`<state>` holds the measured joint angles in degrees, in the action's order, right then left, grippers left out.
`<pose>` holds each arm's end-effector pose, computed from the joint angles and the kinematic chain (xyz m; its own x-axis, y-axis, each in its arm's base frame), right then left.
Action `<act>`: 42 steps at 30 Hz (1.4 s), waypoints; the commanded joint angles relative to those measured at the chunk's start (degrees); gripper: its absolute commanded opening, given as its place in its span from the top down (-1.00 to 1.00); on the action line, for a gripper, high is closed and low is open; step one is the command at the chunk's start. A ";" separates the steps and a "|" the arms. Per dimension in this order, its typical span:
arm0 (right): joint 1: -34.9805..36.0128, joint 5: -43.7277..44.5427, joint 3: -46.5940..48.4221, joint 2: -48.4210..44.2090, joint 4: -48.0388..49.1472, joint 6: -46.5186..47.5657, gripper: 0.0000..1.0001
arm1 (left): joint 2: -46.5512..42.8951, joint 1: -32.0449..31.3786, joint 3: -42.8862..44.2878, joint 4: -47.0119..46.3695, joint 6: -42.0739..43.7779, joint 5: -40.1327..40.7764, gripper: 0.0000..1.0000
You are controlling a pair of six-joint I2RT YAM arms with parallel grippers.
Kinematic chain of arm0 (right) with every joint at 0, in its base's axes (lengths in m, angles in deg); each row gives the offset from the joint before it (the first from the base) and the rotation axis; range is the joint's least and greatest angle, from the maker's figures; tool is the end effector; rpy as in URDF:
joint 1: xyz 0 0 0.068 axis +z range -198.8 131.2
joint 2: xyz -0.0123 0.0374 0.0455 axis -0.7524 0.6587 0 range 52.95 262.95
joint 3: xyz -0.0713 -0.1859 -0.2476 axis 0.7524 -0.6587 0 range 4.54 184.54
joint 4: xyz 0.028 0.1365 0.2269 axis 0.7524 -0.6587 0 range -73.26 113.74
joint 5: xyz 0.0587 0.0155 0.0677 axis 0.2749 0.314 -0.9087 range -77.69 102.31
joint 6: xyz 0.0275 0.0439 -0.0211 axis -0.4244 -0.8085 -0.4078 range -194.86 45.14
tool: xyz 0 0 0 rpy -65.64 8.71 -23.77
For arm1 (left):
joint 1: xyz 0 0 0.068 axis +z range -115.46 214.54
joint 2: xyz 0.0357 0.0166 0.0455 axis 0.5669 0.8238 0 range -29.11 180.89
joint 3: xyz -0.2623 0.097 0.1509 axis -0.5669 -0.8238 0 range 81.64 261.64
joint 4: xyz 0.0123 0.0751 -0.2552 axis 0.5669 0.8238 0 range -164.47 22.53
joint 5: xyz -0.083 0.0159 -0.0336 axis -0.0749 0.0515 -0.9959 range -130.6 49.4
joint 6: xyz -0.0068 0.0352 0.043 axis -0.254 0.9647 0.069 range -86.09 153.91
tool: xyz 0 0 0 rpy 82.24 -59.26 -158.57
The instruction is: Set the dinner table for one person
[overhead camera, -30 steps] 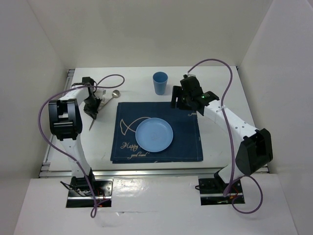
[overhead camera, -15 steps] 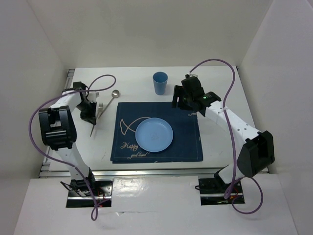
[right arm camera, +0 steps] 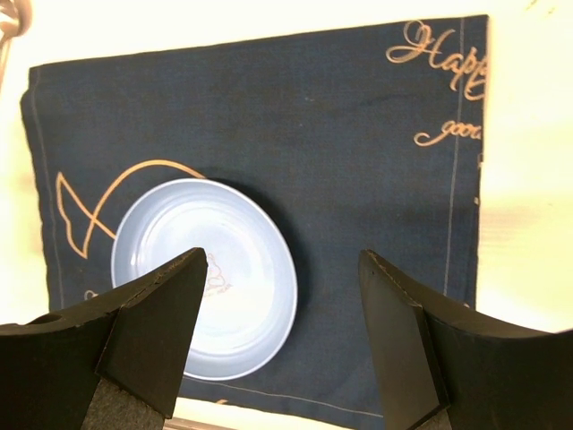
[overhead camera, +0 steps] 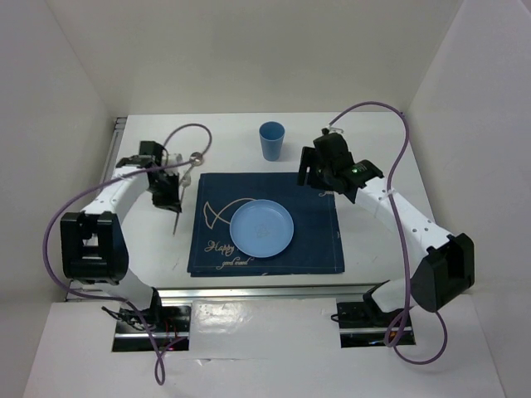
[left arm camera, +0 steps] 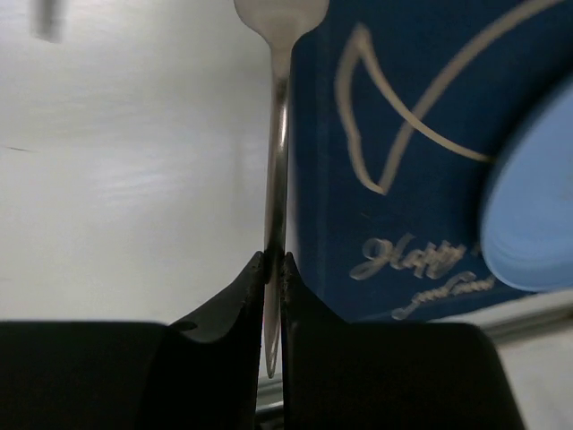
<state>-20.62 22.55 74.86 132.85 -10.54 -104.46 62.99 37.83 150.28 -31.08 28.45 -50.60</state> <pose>0.2702 0.1370 0.3588 -0.7048 0.1739 -0.6878 -0.0042 0.9685 0.2491 0.3286 0.0122 0.2760 -0.9149 -0.1465 -0.3762 -0.0758 0.9776 -0.1963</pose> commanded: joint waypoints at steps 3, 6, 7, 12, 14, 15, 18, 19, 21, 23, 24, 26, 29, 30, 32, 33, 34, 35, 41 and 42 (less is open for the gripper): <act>-0.24 2.86 1.31 -2.72 -3.33 -1.59 -0.52 | -4.20 -10.56 -3.86 -0.07 -11.85 -1.16 1.00; -0.24 3.47 1.31 -4.04 -4.91 -3.00 -0.52 | -3.68 -14.61 -3.87 -0.07 -15.10 -2.91 1.00; -0.24 3.47 1.31 -4.92 -5.53 -3.61 -0.52 | -3.68 -15.58 -3.87 -0.07 -17.20 -2.92 1.00; -0.24 5.31 0.25 -6.95 -6.84 -3.62 -0.52 | 1.31 -21.21 -5.18 -3.49 -25.38 6.20 1.00; -0.24 5.32 0.25 -6.95 -8.25 -3.62 -0.52 | 4.22 -23.15 -3.79 -3.49 -28.37 7.01 1.00; -0.24 5.93 0.77 -6.95 -8.26 -3.62 -0.52 | 5.80 -25.07 -1.86 -2.54 -28.91 8.23 1.00; -0.24 8.03 0.78 -6.95 -9.49 -3.62 -0.52 | 11.34 -28.07 0.96 -0.78 -31.45 14.11 1.00; -0.24 8.04 0.78 -6.95 -10.01 -3.62 -0.52 | 12.57 -28.68 0.97 -0.07 -32.07 16.13 1.00; -0.24 8.66 0.78 -6.95 -10.01 -3.62 -0.55 | 15.12 -28.69 1.58 0.55 -34.27 19.22 1.00; -0.24 8.66 1.92 -5.72 -10.01 -3.10 -0.55 | 15.65 -28.69 0.97 -0.23 -34.27 17.57 1.00; -0.24 8.66 1.92 -5.72 -10.01 -2.57 -0.55 | 16.18 -28.69 0.97 -0.85 -35.06 17.56 1.00; -0.76 10.41 3.49 -4.32 -11.32 -2.56 -0.55 | 16.80 -28.69 0.97 -0.34 -35.59 17.81 1.00; -0.76 12.96 5.96 -2.74 -12.04 -1.95 -0.59 | 14.96 -27.99 -0.61 -0.33 -35.59 19.32 1.00; -0.76 13.49 6.66 -2.73 -12.04 -1.08 -0.59 | 14.96 -27.99 -1.22 -1.20 -33.85 17.92 1.00; -0.76 13.49 7.81 -0.89 -11.43 -0.37 -0.59 | 14.43 -27.46 -1.76 -1.21 -33.22 16.16 1.00; -0.76 13.49 8.59 -0.88 -10.90 -0.37 -0.61 | 14.43 -26.94 -1.76 -1.21 -32.00 15.46 1.00; -0.76 12.97 9.21 -0.01 -10.89 0.24 -0.61 | 14.43 -26.93 -1.76 -1.21 -31.38 14.58 1.00; -0.76 12.96 9.22 -0.01 -10.20 0.25 -0.61 | 14.43 -26.32 -1.76 -1.21 -30.85 12.31 1.00; -0.76 11.82 12.29 3.25 -10.19 1.30 -0.61 | 13.90 -25.79 1.57 -0.07 -26.64 9.83 1.00; -0.76 11.82 12.29 3.77 -10.19 1.30 -0.61 | 13.21 -25.79 2.28 0.54 -25.50 8.08 1.00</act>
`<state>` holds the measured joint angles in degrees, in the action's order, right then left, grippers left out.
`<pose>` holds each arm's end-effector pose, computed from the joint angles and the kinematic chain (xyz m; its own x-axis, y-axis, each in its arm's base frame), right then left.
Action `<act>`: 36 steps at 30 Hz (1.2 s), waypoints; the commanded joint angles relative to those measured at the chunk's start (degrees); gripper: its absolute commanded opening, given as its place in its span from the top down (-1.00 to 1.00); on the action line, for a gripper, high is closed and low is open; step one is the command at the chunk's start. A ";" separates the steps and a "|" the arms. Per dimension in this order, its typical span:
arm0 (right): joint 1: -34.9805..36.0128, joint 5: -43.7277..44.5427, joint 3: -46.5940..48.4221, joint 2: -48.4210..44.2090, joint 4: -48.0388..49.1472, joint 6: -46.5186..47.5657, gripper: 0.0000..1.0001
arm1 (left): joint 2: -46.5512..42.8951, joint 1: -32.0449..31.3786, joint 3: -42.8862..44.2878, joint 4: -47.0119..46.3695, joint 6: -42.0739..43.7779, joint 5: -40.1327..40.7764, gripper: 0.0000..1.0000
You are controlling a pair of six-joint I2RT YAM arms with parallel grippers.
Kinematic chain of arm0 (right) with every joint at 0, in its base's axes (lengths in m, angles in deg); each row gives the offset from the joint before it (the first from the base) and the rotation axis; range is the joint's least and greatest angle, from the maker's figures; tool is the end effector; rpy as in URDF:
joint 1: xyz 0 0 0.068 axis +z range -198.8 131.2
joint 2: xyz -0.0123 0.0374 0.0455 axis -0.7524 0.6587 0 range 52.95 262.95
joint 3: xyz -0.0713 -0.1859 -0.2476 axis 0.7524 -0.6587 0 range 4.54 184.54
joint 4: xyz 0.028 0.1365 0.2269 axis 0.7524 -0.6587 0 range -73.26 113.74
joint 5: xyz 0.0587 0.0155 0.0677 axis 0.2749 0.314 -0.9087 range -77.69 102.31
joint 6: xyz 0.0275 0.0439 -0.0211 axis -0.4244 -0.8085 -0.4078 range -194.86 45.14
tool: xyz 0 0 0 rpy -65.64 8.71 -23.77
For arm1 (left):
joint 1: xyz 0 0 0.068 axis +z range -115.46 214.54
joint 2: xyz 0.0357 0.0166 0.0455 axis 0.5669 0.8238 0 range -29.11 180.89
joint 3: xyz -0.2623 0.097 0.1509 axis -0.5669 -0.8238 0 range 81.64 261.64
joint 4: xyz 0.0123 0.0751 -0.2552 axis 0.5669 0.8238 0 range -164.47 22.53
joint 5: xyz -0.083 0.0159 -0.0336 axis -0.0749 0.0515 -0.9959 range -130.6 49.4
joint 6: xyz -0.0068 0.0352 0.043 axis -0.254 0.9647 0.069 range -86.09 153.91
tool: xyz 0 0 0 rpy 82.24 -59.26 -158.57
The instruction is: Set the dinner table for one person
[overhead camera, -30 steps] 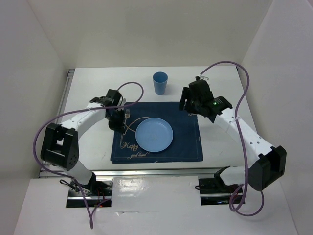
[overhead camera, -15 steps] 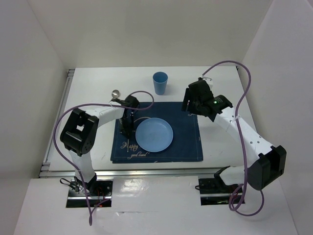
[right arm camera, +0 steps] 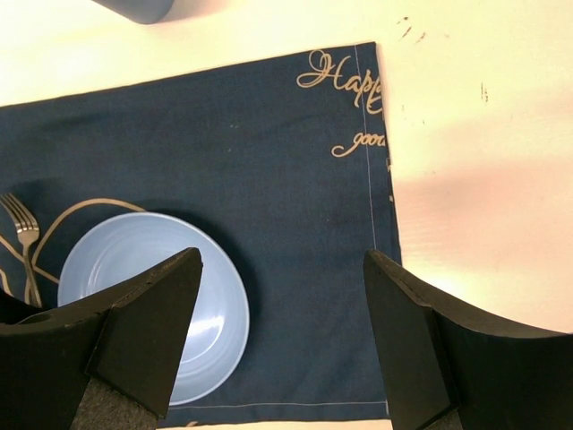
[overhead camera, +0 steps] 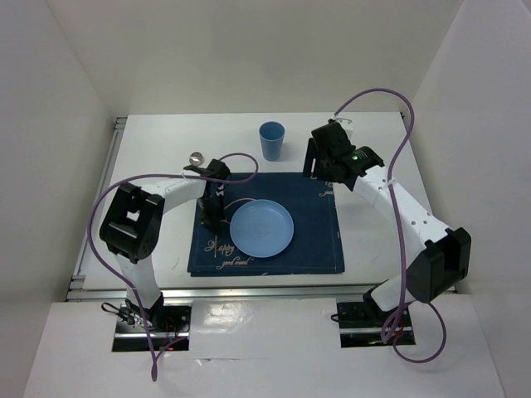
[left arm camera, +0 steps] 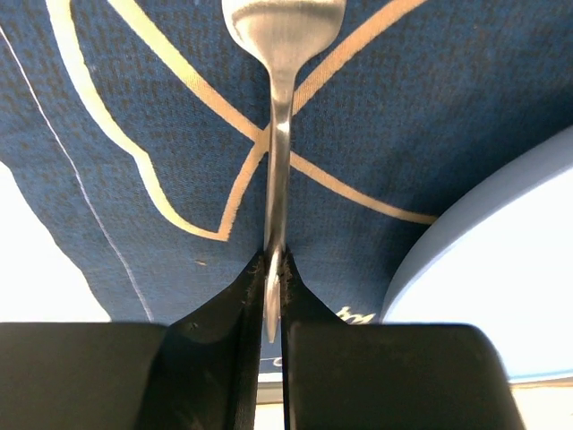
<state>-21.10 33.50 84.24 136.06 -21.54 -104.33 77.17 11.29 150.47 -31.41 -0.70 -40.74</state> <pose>0.2797 0.1311 0.3839 -0.6883 0.1567 -0.7083 0.1337 0.9871 0.0885 0.3313 -0.1424 0.1958 -0.9703 -0.2014 -0.1344 -0.1896 0.9772 -0.0957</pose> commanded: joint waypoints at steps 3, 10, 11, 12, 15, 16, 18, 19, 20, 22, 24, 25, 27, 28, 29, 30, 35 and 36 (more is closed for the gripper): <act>-0.28 0.34 2.31 -0.05 1.42 1.70 -0.61 | -3.35 0.74 3.76 2.19 7.97 -3.45 1.00; -0.28 -0.80 2.30 -2.52 3.09 1.70 -0.61 | -4.77 0.74 1.83 1.06 9.39 -7.50 -0.33; -0.28 -0.80 2.30 -3.04 3.09 1.70 -0.61 | -4.77 0.74 1.13 1.05 9.39 -7.50 -0.34; -0.28 -0.80 3.00 -3.56 3.09 1.70 -0.61 | -4.77 0.74 -0.10 0.18 8.69 -7.50 -0.34; -0.28 -0.18 3.00 -4.88 3.09 2.32 -0.61 | -4.15 0.22 -1.42 -1.05 7.81 -6.89 -0.34; -0.28 0.34 3.00 -4.89 3.09 2.32 -0.61 | -4.15 0.22 -1.43 -1.06 7.80 -6.89 -0.34; -0.28 0.34 3.53 -6.20 2.57 2.84 -0.61 | -4.15 0.22 0.05 -0.10 7.28 -6.89 -0.34; -0.28 0.34 3.53 -6.21 2.56 2.84 -0.61 | -4.15 0.22 0.94 0.43 7.28 -6.11 -0.34; -0.28 0.34 3.53 -6.82 2.56 2.84 -0.61 | -4.15 0.22 1.90 1.48 7.28 -4.71 -0.34; -0.28 0.34 3.01 -7.44 2.56 2.32 -0.61 | -4.15 0.74 3.31 2.02 6.66 -2.77 -0.32; -0.28 -0.18 2.48 -8.57 3.17 2.32 -0.61 | -4.15 1.36 3.32 2.02 6.66 -2.76 -0.28; -0.28 -0.18 2.48 -8.58 3.18 2.32 -0.61 | -4.76 1.88 3.32 2.02 6.66 -2.76 -0.28; -0.28 -0.71 1.77 -8.58 3.79 2.32 -0.61 | -6.08 1.89 3.32 2.02 6.66 -3.37 -0.28; -0.28 -1.41 1.77 -8.58 3.79 2.32 -0.61 | -6.61 1.89 3.32 2.02 6.66 -3.37 -0.28; -0.28 -1.94 1.16 -8.58 3.79 2.32 -0.63 | -7.22 1.89 3.32 2.02 7.27 -3.98 -0.31; -0.28 -2.55 0.55 -8.06 4.49 2.32 -0.63 | -7.75 1.89 3.93 2.71 7.28 -3.99 -0.31; -0.28 -6.59 1.24 -3.58 3.88 2.93 -0.63 | -8.37 4.69 11.29 4.04 10.96 -3.46 -0.31; -0.28 -6.60 1.25 -3.57 3.88 2.93 -0.63 | -8.37 6.09 13.06 2.74 12.53 -5.03 -0.31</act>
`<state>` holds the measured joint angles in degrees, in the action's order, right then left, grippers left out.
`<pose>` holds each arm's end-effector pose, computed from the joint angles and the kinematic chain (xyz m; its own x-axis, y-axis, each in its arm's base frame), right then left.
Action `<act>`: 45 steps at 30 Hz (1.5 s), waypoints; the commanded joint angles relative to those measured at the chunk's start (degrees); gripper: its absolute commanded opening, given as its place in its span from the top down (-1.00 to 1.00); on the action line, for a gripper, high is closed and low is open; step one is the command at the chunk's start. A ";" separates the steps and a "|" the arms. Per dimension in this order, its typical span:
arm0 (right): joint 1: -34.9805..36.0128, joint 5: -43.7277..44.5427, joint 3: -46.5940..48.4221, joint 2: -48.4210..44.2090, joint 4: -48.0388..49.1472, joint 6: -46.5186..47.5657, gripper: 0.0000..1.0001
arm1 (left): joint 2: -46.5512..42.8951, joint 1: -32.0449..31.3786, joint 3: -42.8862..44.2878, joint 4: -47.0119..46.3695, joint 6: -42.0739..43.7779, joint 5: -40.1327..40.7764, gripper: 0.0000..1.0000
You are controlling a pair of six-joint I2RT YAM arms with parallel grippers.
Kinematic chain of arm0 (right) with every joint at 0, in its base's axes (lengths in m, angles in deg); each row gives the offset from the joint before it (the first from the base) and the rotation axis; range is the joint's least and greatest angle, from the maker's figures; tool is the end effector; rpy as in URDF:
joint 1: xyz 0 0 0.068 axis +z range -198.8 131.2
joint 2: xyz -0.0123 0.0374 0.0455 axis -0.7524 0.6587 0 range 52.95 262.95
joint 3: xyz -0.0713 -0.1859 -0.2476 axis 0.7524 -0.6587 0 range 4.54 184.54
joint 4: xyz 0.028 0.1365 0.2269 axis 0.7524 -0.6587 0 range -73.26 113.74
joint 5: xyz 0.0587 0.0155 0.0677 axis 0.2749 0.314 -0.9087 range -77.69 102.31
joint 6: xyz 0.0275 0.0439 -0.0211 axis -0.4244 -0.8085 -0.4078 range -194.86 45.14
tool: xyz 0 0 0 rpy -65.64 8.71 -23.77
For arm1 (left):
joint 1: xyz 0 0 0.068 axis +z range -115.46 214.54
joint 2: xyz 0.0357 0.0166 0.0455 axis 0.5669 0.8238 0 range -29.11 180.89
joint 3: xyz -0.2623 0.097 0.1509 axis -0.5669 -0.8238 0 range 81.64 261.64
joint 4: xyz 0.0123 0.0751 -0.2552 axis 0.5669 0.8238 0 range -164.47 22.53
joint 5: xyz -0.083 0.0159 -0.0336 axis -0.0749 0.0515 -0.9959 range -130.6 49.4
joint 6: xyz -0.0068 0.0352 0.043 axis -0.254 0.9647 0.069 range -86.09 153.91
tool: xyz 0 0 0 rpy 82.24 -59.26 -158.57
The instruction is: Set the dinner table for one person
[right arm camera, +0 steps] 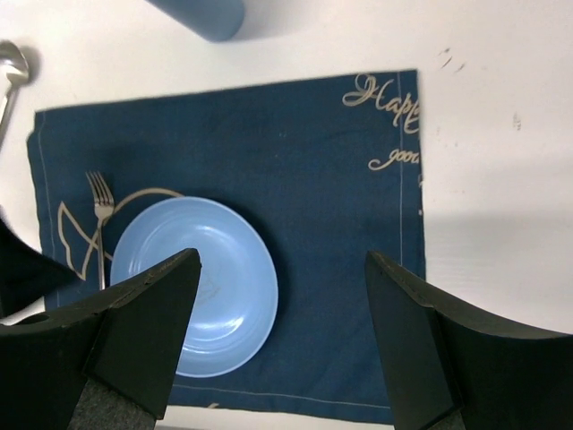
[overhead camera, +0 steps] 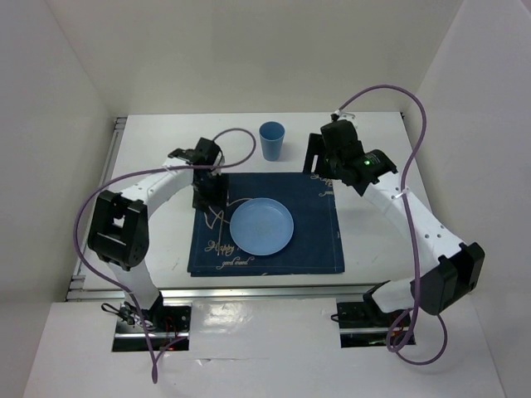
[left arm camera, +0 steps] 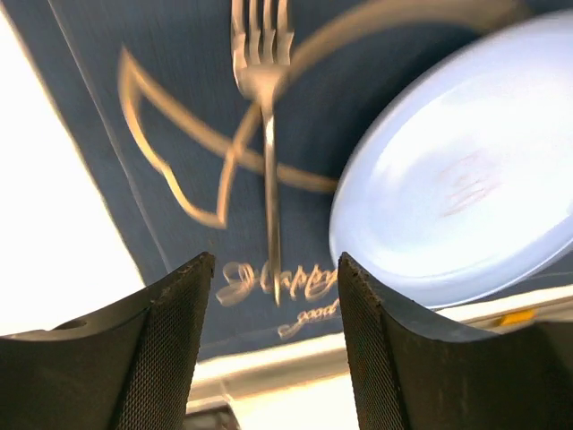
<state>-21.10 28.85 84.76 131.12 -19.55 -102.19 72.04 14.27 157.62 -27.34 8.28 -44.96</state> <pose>0.2598 0.1240 0.4128 -0.6361 0.1632 -0.7542 0.0404 0.9831 0.1786 0.3424 -0.1296 0.2587 -0.9645 -0.1036 -0.2428 -0.0556 0.9789 -0.1968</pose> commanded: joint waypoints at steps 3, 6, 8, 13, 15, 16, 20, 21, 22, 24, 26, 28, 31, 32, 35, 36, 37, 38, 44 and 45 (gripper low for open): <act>-0.28 -3.96 0.11 1.98 3.64 0.79 -0.63 | -1.57 9.27 9.70 -7.30 15.39 -3.36 -0.31; -0.28 -6.33 -1.03 1.98 5.58 1.40 -0.63 | 2.82 11.92 13.99 -11.01 29.72 1.27 -0.31; -0.28 -6.34 -1.04 3.21 6.29 1.93 -0.63 | 7.03 11.92 17.51 -8.66 40.68 6.54 -0.27; -0.28 -9.32 -1.56 4.80 7.95 1.93 -0.63 | 18.89 11.92 28.13 -4.25 45.67 12.17 -0.20; -0.28 -10.46 -1.56 4.80 8.83 2.46 -0.63 | 21.97 13.06 33.40 -1.02 44.88 11.22 -0.20; -0.28 -10.99 -1.56 4.80 8.83 2.46 -0.63 | 25.56 13.07 35.53 0.31 44.09 11.22 -0.20; -0.28 -11.52 -1.56 4.28 9.36 2.99 -0.63 | 30.25 17.27 42.14 5.07 38.65 8.51 -0.17; -0.28 -11.52 -2.17 3.49 9.88 3.51 -0.63 | 30.25 17.28 42.14 4.03 38.03 7.88 -0.17; -0.28 -12.13 -2.96 3.48 10.67 3.51 -0.63 | 30.25 17.89 40.23 3.23 38.02 7.88 -0.17; -0.28 -12.66 -3.49 2.78 11.21 3.51 -0.63 | 30.25 17.90 38.98 2.61 38.02 7.88 -0.14; -0.28 -13.28 -3.50 2.78 11.21 2.99 -0.63 | 30.78 17.90 38.27 2.61 38.64 6.31 -0.10; -0.28 -13.90 -2.97 2.78 11.21 2.99 -0.63 | 31.31 17.90 36.87 3.31 39.16 4.89 -0.01; -0.28 -13.90 -2.27 2.78 11.21 2.99 -0.63 | 33.32 17.90 37.48 5.95 38.29 1.99 -0.01; -0.28 -13.90 -1.74 2.78 11.21 2.99 -0.63 | 33.33 17.90 38.09 5.95 38.28 0.42 -0.01; -0.28 -13.90 1.07 4.52 9.55 2.99 -0.63 | 32.55 17.90 36.96 5.25 37.76 -0.83 -0.01; -0.28 -13.90 1.59 5.32 8.93 3.51 -0.63 | 31.93 17.90 36.95 4.64 37.06 -0.83 -0.01; -0.28 -13.90 1.60 5.32 8.92 3.51 -0.63 | 31.92 17.90 36.95 4.63 37.05 -0.83 -0.04; -0.28 -13.29 1.60 5.32 8.92 3.51 -0.63 | 31.92 17.90 36.43 3.59 37.05 -0.83 -0.04; -0.28 -14.51 2.13 5.32 9.98 2.99 -0.63 | 39.30 18.51 41.51 4.98 36.44 4.35 0.04; -0.28 -13.73 2.13 5.32 9.98 2.99 -0.63 | 40.26 18.51 42.57 4.98 36.44 4.36 0.07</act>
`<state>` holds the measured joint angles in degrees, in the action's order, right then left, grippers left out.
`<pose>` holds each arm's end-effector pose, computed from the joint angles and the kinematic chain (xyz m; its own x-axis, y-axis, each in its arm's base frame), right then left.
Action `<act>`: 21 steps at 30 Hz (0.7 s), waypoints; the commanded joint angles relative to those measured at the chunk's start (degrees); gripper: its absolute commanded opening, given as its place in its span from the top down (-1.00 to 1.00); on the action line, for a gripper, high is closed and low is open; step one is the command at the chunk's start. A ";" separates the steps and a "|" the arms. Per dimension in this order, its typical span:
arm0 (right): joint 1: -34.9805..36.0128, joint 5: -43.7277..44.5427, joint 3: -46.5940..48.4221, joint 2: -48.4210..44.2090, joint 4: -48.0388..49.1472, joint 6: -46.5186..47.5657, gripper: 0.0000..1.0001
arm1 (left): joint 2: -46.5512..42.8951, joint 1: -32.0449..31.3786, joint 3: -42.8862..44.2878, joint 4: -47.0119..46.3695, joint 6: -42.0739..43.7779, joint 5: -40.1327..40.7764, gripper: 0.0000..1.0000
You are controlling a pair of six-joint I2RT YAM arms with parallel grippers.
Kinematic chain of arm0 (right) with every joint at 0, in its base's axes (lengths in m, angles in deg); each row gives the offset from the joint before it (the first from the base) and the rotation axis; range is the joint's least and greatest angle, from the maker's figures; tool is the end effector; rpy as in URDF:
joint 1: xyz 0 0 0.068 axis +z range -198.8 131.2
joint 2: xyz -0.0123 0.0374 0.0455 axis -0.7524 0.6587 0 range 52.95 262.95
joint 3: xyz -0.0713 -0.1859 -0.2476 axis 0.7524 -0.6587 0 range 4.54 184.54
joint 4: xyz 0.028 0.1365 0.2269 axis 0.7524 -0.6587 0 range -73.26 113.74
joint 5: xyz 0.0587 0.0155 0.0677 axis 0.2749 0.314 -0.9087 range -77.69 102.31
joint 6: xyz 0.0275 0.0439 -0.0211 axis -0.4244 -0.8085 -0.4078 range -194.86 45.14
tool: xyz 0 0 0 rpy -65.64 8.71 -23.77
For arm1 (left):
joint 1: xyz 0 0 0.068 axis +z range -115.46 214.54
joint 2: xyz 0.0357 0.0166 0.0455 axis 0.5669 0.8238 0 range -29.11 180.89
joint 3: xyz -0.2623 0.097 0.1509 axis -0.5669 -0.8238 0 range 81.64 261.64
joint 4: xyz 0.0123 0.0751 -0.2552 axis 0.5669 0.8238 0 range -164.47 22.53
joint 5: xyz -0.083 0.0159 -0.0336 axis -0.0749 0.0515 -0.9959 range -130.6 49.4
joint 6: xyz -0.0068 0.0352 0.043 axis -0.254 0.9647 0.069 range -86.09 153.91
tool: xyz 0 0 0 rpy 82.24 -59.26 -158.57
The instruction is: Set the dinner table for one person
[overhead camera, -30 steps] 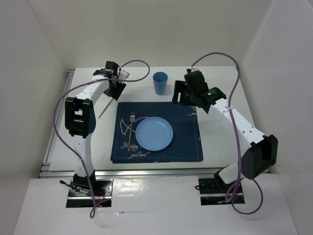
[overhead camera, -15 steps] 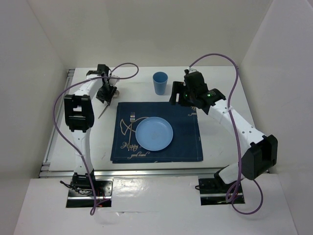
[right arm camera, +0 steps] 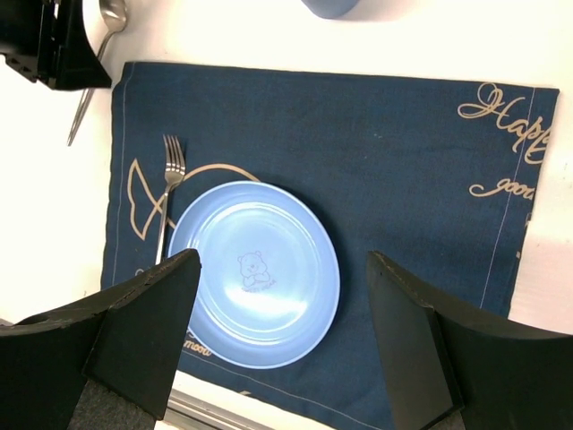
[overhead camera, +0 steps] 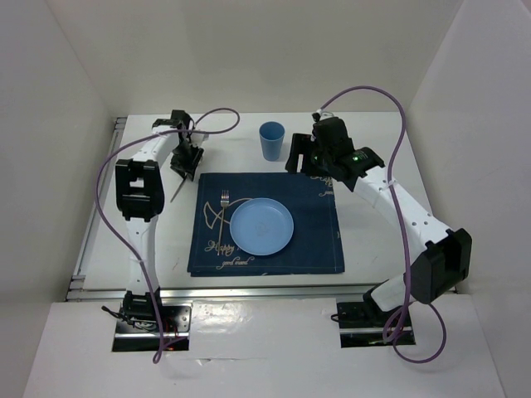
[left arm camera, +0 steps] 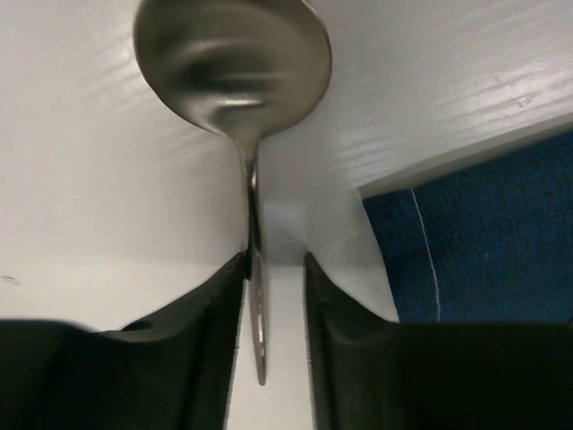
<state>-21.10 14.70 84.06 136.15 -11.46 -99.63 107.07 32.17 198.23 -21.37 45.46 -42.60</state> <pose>0.2879 0.1493 0.3947 -0.6872 0.1121 -0.7178 -0.1628 0.9392 0.3025 0.5326 -0.0233 0.1935 -0.9242 0.2385 -0.2983 0.2416 0.9700 0.0269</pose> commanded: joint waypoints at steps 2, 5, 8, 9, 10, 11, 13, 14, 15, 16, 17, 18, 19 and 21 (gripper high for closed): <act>-0.28 0.94 2.83 -0.32 1.89 0.43 -0.63 | 6.72 1.14 3.28 1.65 -0.74 1.39 0.60; -0.28 -0.28 2.22 -0.32 3.38 1.04 -0.63 | 6.73 1.14 3.29 1.65 -0.74 -0.63 1.00; -0.28 -2.83 2.21 1.08 4.00 1.57 -0.63 | 6.73 1.75 3.29 2.88 -3.37 -1.25 1.00; -0.28 -3.53 1.69 1.09 4.00 1.57 -0.63 | 6.03 1.76 3.29 2.88 -4.25 -1.25 1.00; -0.28 -4.06 1.68 1.70 4.00 1.57 -0.63 | 5.51 3.06 3.29 2.88 -5.21 -2.21 1.00; -0.28 -4.59 1.16 1.70 4.78 1.57 -0.63 | 4.72 3.68 3.29 2.88 -6.35 -3.35 1.00; -0.28 -7.92 -1.38 0.92 6.98 1.57 -0.56 | 0.78 5.87 1.10 0.79 -9.87 -8.42 1.00; 1.20 -8.97 -2.26 0.39 9.51 2.18 -0.56 | -1.07 6.50 -0.22 -0.70 -12.67 -10.02 1.00; 2.00 -10.12 -3.14 0.39 10.67 2.19 -0.56 | -2.83 7.11 -1.71 -2.55 -14.26 -11.09 1.00; 2.79 -11.17 -4.63 0.39 11.90 2.19 -0.56 | -4.33 7.12 -3.38 -3.78 -15.49 -11.79 1.00; 3.58 -12.23 -5.17 1.26 14.00 2.19 -0.56 | -6.69 7.73 -3.39 -5.27 -17.16 -12.41 1.00; 5.06 -12.76 -5.17 1.79 14.54 2.19 -0.56 | -7.59 7.73 -3.39 -5.29 -17.18 -13.02 1.00; 5.60 -13.46 -5.17 2.31 14.55 2.19 -0.58 | -8.12 7.73 -2.26 -5.99 -17.18 -13.64 1.00; 7.18 -13.47 -5.17 3.02 16.47 2.19 -0.62 | -8.12 7.73 1.33 -4.15 -17.18 -13.12 1.00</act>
<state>-16.20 4.08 79.04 138.64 -2.10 -98.56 104.06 40.82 195.28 -23.84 31.40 -52.23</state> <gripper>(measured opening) 0.796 0.019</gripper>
